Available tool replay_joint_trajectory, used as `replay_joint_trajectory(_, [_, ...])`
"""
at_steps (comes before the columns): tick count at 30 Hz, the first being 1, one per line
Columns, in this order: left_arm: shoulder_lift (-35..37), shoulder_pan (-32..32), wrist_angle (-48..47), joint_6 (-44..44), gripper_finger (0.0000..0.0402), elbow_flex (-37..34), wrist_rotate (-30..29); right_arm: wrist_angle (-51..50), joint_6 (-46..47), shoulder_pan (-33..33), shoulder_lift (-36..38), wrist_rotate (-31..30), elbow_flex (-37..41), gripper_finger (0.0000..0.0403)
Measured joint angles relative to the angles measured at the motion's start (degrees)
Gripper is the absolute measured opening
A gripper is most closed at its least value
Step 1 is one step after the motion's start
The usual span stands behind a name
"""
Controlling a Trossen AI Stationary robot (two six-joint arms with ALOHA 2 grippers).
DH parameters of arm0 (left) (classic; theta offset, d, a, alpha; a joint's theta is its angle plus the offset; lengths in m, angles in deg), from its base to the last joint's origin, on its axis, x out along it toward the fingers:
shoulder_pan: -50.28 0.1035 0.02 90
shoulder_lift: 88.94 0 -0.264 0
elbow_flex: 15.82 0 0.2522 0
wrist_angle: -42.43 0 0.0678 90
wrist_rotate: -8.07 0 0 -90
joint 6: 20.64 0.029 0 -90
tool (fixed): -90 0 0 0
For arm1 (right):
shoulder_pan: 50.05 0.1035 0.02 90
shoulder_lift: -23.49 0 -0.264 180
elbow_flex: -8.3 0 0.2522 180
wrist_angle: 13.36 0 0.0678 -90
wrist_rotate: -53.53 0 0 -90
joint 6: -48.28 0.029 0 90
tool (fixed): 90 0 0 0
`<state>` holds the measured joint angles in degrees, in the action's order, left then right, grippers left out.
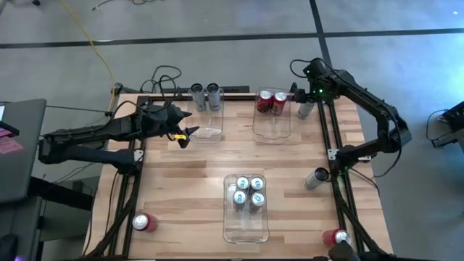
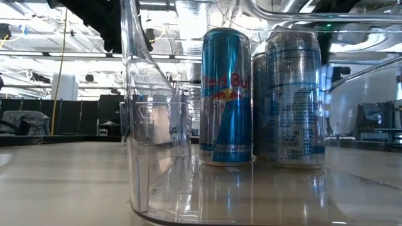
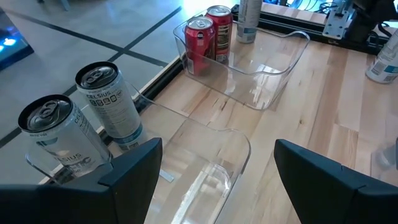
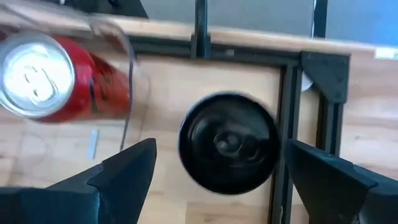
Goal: Sort soda cans
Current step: Put the top white soda can into the top left transparent bin
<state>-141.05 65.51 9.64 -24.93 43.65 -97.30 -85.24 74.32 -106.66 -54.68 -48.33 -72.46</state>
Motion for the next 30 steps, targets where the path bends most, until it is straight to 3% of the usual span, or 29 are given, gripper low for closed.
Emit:
replay_joint_trajectory(9, [0.0, 0.0, 0.02, 0.0, 0.0306, 0.0, -0.01, 3.75, -0.53, 0.03, -3.54, -0.15, 1.57, 0.0365])
replay_joint_trajectory(19, [0.0, 0.0, 0.06, 0.15, 0.0306, 0.0, -0.01, 4.86, -1.11, -0.08, -4.37, -0.1, 1.5, 0.0294])
replay_joint_trajectory(23, [0.0, 0.0, 0.04, 0.16, 0.0306, 0.0, -0.01, 3.3, -2.53, 1.25, -4.37, -0.31, 1.14, 0.0269])
replay_joint_trajectory(30, [-0.02, 0.0, 0.02, 1.03, 0.0306, 0.0, -0.01, -8.16, -4.02, 6.15, -2.61, -0.09, -5.86, 0.0264])
